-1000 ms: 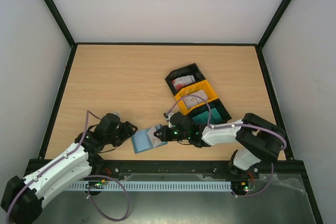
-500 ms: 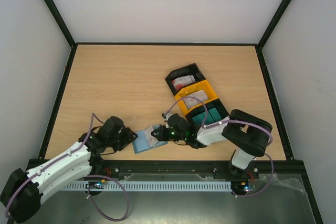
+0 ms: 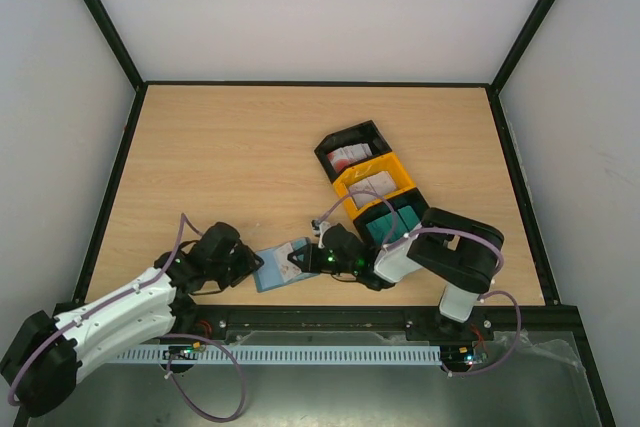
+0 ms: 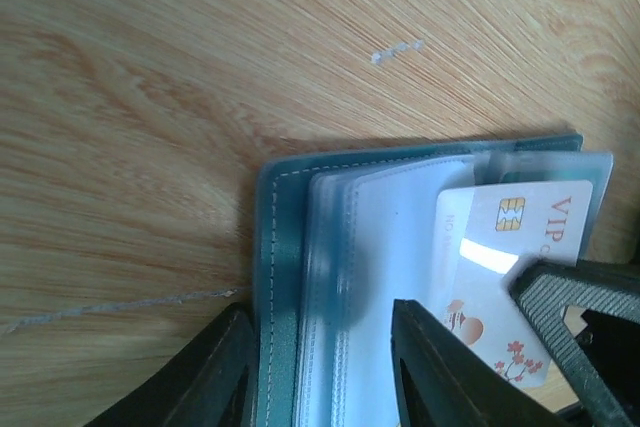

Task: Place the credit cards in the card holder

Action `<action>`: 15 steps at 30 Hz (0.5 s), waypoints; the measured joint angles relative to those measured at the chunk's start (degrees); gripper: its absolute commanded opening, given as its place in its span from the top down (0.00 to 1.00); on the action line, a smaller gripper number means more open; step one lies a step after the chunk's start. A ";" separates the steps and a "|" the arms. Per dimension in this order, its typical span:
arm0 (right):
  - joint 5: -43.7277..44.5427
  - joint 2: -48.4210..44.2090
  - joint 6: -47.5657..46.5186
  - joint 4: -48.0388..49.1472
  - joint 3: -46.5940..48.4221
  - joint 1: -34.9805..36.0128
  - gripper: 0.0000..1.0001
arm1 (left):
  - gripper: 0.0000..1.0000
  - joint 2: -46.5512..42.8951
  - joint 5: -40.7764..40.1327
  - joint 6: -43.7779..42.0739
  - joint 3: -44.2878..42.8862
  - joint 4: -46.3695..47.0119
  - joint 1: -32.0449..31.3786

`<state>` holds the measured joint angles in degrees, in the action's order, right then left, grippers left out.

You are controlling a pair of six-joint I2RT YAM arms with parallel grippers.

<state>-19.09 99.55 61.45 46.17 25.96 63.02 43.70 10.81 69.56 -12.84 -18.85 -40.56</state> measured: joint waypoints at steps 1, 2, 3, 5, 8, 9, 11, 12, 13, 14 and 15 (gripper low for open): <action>0.02 0.35 0.52 1.11 -0.26 0.00 0.98 | 0.65 0.00 -0.15 -0.04 0.02 -0.15 -0.04; 0.02 0.63 0.94 1.92 -0.44 0.00 0.98 | 0.67 0.00 -0.28 -0.07 0.04 -0.28 -0.04; 0.02 0.96 1.49 2.73 -0.63 0.00 0.98 | 0.68 0.00 -0.37 -0.09 0.04 -0.42 -0.04; 0.02 1.53 2.32 4.11 -0.85 0.02 0.98 | 0.71 0.02 -0.52 -0.09 0.07 -0.63 -0.07; 0.04 2.12 3.61 5.62 -1.07 0.02 0.98 | 0.77 0.26 -0.76 -0.09 0.07 -0.96 -0.33; 0.04 2.29 4.09 5.95 -1.14 0.02 0.98 | 0.77 0.35 -0.79 -0.13 0.07 -1.11 -0.44; 0.02 2.73 4.90 6.86 -1.18 0.02 0.98 | 0.78 0.68 -0.83 -0.13 0.07 -1.20 -0.57; 0.02 2.93 5.29 7.15 -1.18 0.02 0.98 | 0.78 0.81 -0.83 -0.11 0.07 -1.18 -0.61; 0.00 3.26 5.70 7.63 -1.18 0.02 0.98 | 0.78 0.92 -0.83 -0.13 0.07 -1.16 -0.74; 0.00 3.61 6.08 8.15 -1.18 0.04 0.98 | 0.78 1.03 -0.83 -0.15 0.07 -1.09 -0.81; 0.00 3.87 6.36 8.52 -1.18 0.07 0.98 | 0.78 1.09 -0.83 -0.13 0.07 -1.01 -0.87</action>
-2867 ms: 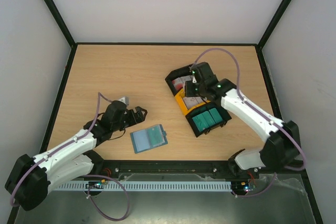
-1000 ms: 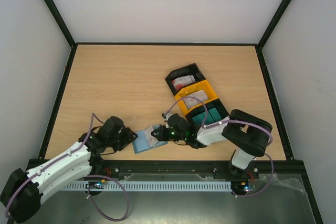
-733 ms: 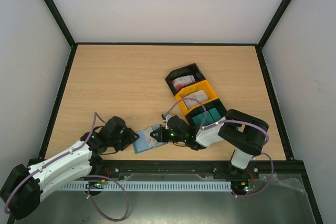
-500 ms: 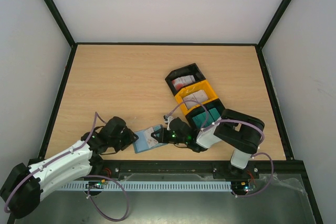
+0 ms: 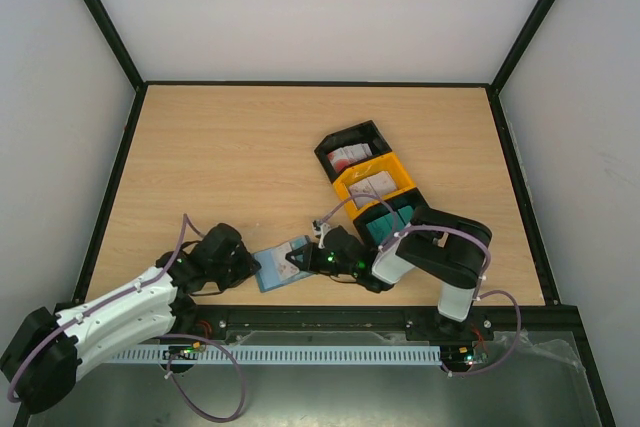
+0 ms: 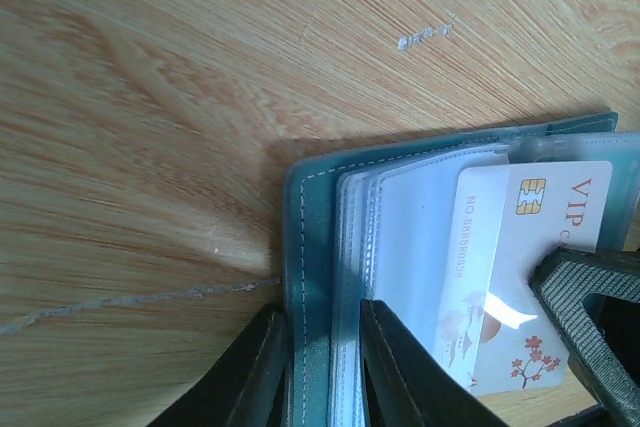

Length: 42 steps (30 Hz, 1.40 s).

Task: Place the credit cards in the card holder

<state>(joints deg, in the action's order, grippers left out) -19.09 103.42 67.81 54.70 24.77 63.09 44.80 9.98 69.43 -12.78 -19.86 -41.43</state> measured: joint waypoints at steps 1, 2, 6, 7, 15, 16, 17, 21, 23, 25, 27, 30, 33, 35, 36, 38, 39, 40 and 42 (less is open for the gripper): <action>0.00 0.35 0.39 0.44 0.00 0.04 0.98 | 0.78 0.07 0.02 0.00 0.00 0.09 -0.09; 0.00 0.59 0.59 0.81 0.00 0.07 0.98 | 0.78 0.13 0.02 0.00 0.00 0.17 -0.09; -0.02 1.38 1.03 2.14 0.00 0.35 0.94 | 0.78 0.24 0.02 0.00 0.00 0.28 -0.20; -0.02 1.51 1.07 2.25 0.00 0.48 0.93 | 0.78 0.26 0.04 0.00 0.00 0.39 -0.20; 0.07 2.01 0.57 2.34 0.15 1.77 0.79 | 0.77 0.72 0.28 0.00 0.00 1.31 -0.42; 0.09 1.95 0.44 2.23 0.24 1.86 0.75 | 0.77 0.74 0.31 0.00 0.00 1.38 -0.42; 0.15 1.84 0.42 2.10 0.33 1.92 0.72 | 0.77 0.74 0.31 0.00 0.00 1.42 -0.42; 0.81 0.39 -0.57 0.33 0.90 2.36 0.59 | 0.77 0.79 0.35 0.00 0.00 1.70 -0.42; 1.44 -0.81 -1.16 -1.44 1.18 2.58 0.54 | 0.77 0.96 0.44 0.00 0.00 2.01 -0.46; 2.19 -2.05 -1.77 -3.67 1.53 2.69 0.51 | 0.77 1.07 0.50 0.00 0.00 2.29 -0.46; 3.30 -3.76 -2.27 -6.73 1.90 2.69 0.47 | 0.76 1.07 0.52 0.00 0.00 2.38 -0.48; 4.57 -5.44 -2.43 -9.51 1.90 2.80 0.43 | 0.75 1.07 0.57 0.00 0.00 2.58 -0.57; 5.95 -7.02 -2.49 -12.24 1.99 2.95 0.42 | 0.73 1.05 0.85 -0.04 0.00 3.26 -0.57; 6.86 -7.76 -2.58 -14.10 2.25 3.15 0.41 | 0.72 1.05 1.31 -0.13 0.00 4.17 -0.57; 7.48 -8.02 -2.69 -15.30 2.64 3.30 0.42 | 0.72 1.07 1.66 -0.26 0.00 4.90 -0.57; 8.76 -8.46 -2.91 -17.49 3.43 3.69 0.48 | 0.72 1.33 2.25 -0.63 0.00 6.29 -0.57; 9.22 -8.61 -3.15 -18.36 3.69 3.80 0.50 | 0.72 1.57 2.47 -0.81 0.00 6.84 -0.57; 9.84 -8.70 -3.37 -19.23 3.91 4.00 0.53 | 0.73 2.12 2.75 -0.96 0.00 7.54 -0.57; 11.10 -8.68 -3.80 -20.33 4.07 4.42 0.55 | 0.73 3.78 3.17 -1.33 0.00 8.76 -0.57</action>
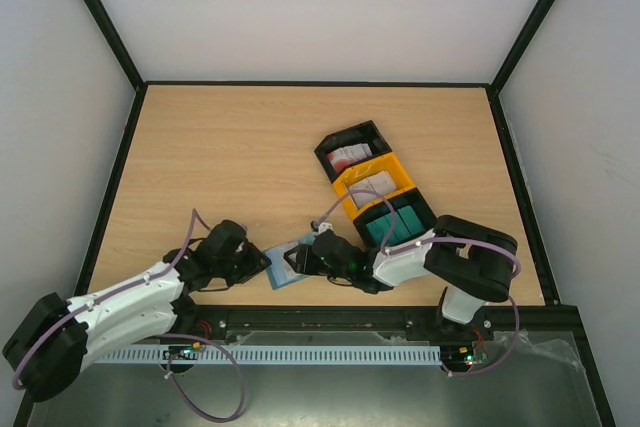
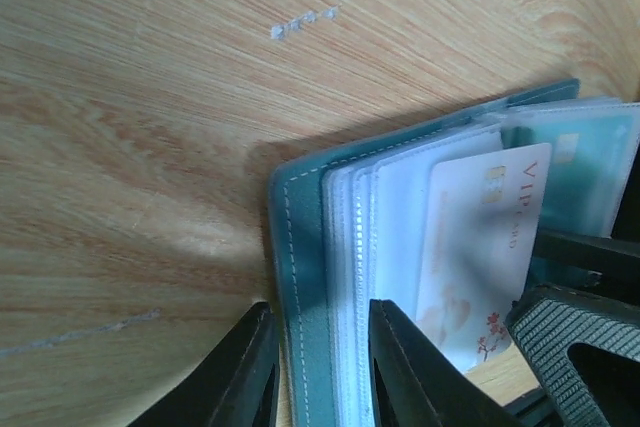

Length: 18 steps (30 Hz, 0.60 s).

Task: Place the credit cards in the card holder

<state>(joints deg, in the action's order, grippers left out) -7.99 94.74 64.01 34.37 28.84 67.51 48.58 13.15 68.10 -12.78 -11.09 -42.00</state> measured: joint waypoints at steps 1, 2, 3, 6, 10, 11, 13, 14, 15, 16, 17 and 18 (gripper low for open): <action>0.50 0.04 -0.44 -0.28 0.07 0.22 0.56 | 0.73 0.76 0.13 -0.15 0.00 0.46 0.00; 1.22 0.26 -0.83 -0.63 0.33 0.61 0.56 | 0.74 1.70 0.24 -0.24 0.00 0.94 0.00; 1.84 0.70 -1.20 -0.83 0.74 1.07 0.56 | 0.73 2.47 0.37 -0.35 0.00 1.44 0.00; 4.20 1.99 -2.67 -1.86 2.64 2.38 0.56 | 0.74 3.39 0.39 -0.59 0.00 2.23 -0.07; 6.51 2.84 -4.57 -4.76 5.25 3.78 0.53 | 0.73 3.39 0.35 -0.70 0.00 2.36 -0.07; 7.06 2.82 -4.92 -5.68 5.66 3.96 0.51 | 0.74 3.34 0.31 -0.74 0.00 2.36 -0.09; 8.02 2.67 -5.31 -7.10 6.21 4.17 0.46 | 0.73 3.19 0.28 -0.79 0.00 2.36 -0.11; 8.68 2.38 -5.68 -8.22 6.60 4.33 0.44 | 0.73 2.99 0.31 -0.79 0.00 2.38 -0.11; 9.27 2.01 -5.73 -9.22 6.82 4.46 0.42 | 0.73 2.75 0.31 -0.79 0.00 2.43 -0.11; 10.10 1.51 -6.03 -10.67 7.15 4.55 0.41 | 0.73 2.49 0.31 -0.81 0.00 2.47 -0.11; 11.02 0.92 -6.14 -12.28 7.45 4.55 0.40 | 0.73 2.25 0.28 -0.81 0.00 2.49 -0.11; 12.00 0.33 -6.27 -13.84 7.65 4.59 0.39 | 0.73 2.03 0.26 -0.81 0.00 2.47 -0.11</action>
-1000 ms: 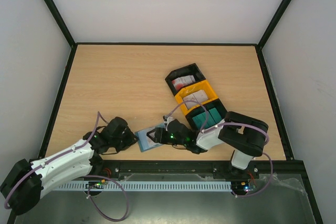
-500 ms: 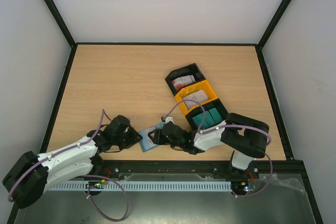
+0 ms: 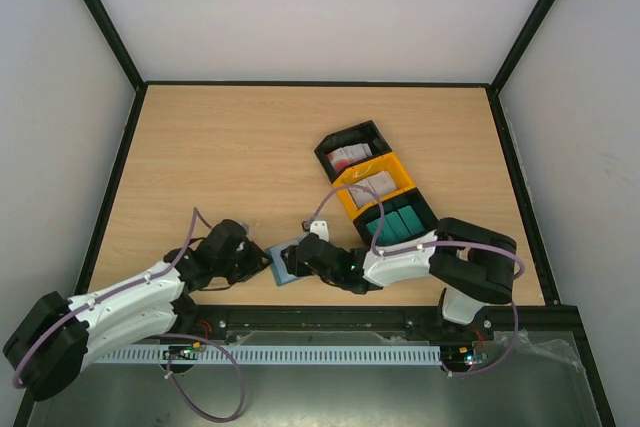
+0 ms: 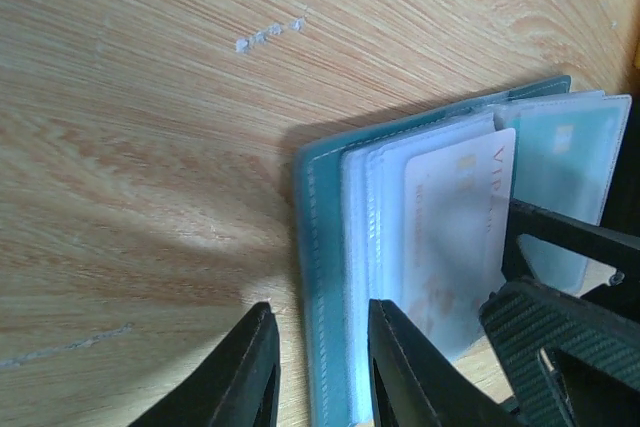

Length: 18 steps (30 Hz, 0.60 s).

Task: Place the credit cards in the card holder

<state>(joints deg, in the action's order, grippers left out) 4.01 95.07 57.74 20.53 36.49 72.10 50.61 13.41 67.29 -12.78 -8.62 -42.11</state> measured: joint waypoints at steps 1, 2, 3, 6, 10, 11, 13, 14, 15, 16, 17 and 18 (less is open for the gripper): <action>0.90 -0.55 -0.15 -1.44 0.13 0.00 0.38 | 0.73 -0.31 -0.07 0.00 0.00 -0.02 0.00; 1.73 -1.07 -0.26 -2.80 0.31 0.02 0.38 | 0.73 -0.63 -0.17 0.00 0.00 -0.04 0.00; 2.75 -1.73 -0.42 -4.24 0.44 0.00 0.37 | 0.72 -0.98 -0.24 0.00 0.00 -0.09 0.00; 4.68 -3.41 -0.98 -6.91 0.55 0.00 0.37 | 0.71 -1.90 -0.57 0.00 0.00 -0.33 0.00; 5.66 -5.09 -1.86 -9.62 1.18 0.00 0.37 | 0.67 -2.23 -0.81 -0.02 0.00 -0.72 0.00; 5.79 -5.11 -2.01 -10.10 1.60 0.00 0.37 | 0.67 -2.23 -0.83 -0.04 0.00 -0.74 0.00; 5.99 -5.05 -2.05 -11.54 2.78 0.00 0.37 | 0.66 -2.19 -0.79 -0.04 0.00 -0.72 0.00; 6.08 -4.92 -2.05 -12.39 3.58 0.00 0.37 | 0.66 -2.12 -0.74 -0.04 0.00 -0.70 0.00; 6.08 -4.63 -2.03 -12.79 4.11 0.00 0.37 | 0.66 -1.99 -0.61 -0.07 0.00 -0.61 0.00; 6.03 -4.13 -2.03 -13.25 4.85 0.00 0.37 | 0.66 -1.75 -0.42 -0.11 0.00 -0.37 -0.02; 5.88 -3.39 -2.01 -13.66 5.51 0.00 0.37 | 0.67 -1.40 -0.28 -0.20 0.00 -0.15 -0.07; 5.57 -2.58 -1.97 -14.01 6.03 0.00 0.37 | 0.67 -0.98 -0.15 -0.31 0.00 0.09 -0.13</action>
<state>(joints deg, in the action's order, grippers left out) 9.58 92.49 55.77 6.52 42.52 72.10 49.63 13.26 66.98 -12.78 -8.54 -42.24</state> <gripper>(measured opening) 0.630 0.337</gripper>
